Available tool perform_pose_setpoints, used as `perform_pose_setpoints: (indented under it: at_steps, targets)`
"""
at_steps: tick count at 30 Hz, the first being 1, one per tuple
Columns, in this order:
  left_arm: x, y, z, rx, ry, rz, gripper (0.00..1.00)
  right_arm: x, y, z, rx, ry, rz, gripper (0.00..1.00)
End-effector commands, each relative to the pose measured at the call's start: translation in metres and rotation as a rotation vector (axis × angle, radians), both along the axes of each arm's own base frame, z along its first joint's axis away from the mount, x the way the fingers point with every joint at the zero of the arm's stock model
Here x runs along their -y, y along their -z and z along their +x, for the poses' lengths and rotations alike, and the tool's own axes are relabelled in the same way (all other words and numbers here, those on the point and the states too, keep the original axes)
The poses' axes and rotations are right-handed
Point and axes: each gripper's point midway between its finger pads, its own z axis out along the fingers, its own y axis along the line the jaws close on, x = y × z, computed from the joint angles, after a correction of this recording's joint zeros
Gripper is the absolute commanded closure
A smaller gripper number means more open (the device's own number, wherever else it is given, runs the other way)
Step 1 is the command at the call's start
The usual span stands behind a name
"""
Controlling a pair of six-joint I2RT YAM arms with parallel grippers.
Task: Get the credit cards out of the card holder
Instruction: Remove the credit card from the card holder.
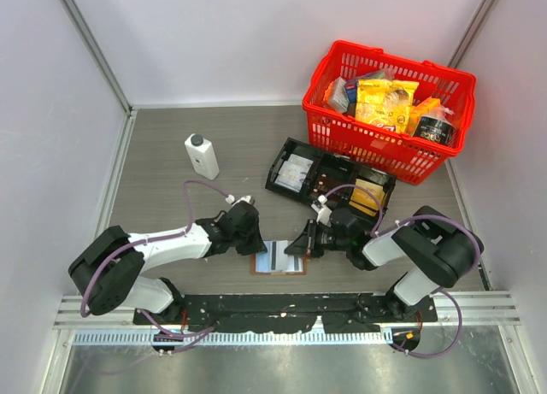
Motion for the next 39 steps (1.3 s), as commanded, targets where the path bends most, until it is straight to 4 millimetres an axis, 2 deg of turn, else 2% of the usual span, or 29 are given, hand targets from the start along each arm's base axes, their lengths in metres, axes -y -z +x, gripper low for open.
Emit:
perform_pose_setpoints:
  at_steps: [1,5,6,8,13,16,18,23,26,31,32,33,34,35,36,37,38,39]
  targets:
    - [-0.032,0.029,-0.013,-0.048,-0.031,0.146,1.0,0.007,0.004,0.002,0.038,-0.01,-0.063,0.93]
    - [-0.027,0.028,-0.012,-0.052,-0.02,0.132,1.0,0.004,0.004,0.005,0.031,-0.011,-0.053,0.8]
    - [-0.026,0.028,-0.013,-0.053,-0.019,0.129,1.0,0.003,0.004,0.005,0.028,-0.011,-0.052,0.72]
    - [-0.025,0.027,-0.012,-0.05,-0.018,0.124,1.0,0.002,0.003,0.007,0.031,-0.008,-0.048,0.67]
    - [-0.024,0.027,-0.013,-0.052,-0.018,0.117,1.0,0.0,0.007,0.008,0.024,-0.009,-0.043,0.63]
    - [-0.023,0.029,-0.015,-0.056,-0.017,0.116,1.0,-0.002,0.01,0.007,0.012,-0.016,-0.038,0.65]
    - [-0.022,0.028,-0.014,-0.057,-0.019,0.111,1.0,-0.004,0.01,0.006,0.005,-0.02,-0.025,0.69]
    - [-0.024,0.031,-0.015,-0.061,-0.034,0.116,1.0,-0.004,0.009,0.004,0.004,-0.021,-0.012,0.94]
    - [-0.027,0.033,-0.017,-0.065,-0.042,0.118,1.0,0.011,0.013,0.005,0.005,0.002,-0.054,0.98]
    - [-0.027,0.033,-0.017,-0.068,-0.044,0.118,1.0,0.042,0.011,0.015,0.026,0.048,-0.136,0.99]
    - [-0.027,0.032,-0.016,-0.067,-0.047,0.119,1.0,0.05,0.017,0.012,0.014,0.033,-0.191,0.99]
    - [-0.026,0.032,-0.016,-0.066,-0.045,0.117,1.0,0.052,0.01,0.018,0.044,0.043,-0.204,0.99]
    - [-0.025,0.03,-0.016,-0.063,-0.042,0.114,1.0,0.061,0.016,0.017,0.039,0.03,-0.289,0.99]
    - [-0.024,0.028,-0.015,-0.058,-0.042,0.108,1.0,0.06,0.001,0.026,0.112,0.017,-0.299,0.99]
    - [-0.022,0.025,-0.013,-0.049,-0.039,0.102,1.0,0.07,0.005,0.022,0.08,0.022,-0.366,0.99]
    - [-0.021,0.021,-0.011,-0.042,-0.038,0.096,1.0,0.068,-0.013,0.032,0.155,0.023,-0.368,0.99]
    - [-0.02,0.018,-0.009,-0.032,-0.039,0.092,1.0,0.079,-0.01,0.027,0.121,0.023,-0.43,0.99]
    - [-0.018,0.013,-0.006,-0.019,-0.036,0.086,1.0,0.078,-0.028,0.036,0.178,0.022,-0.439,0.99]
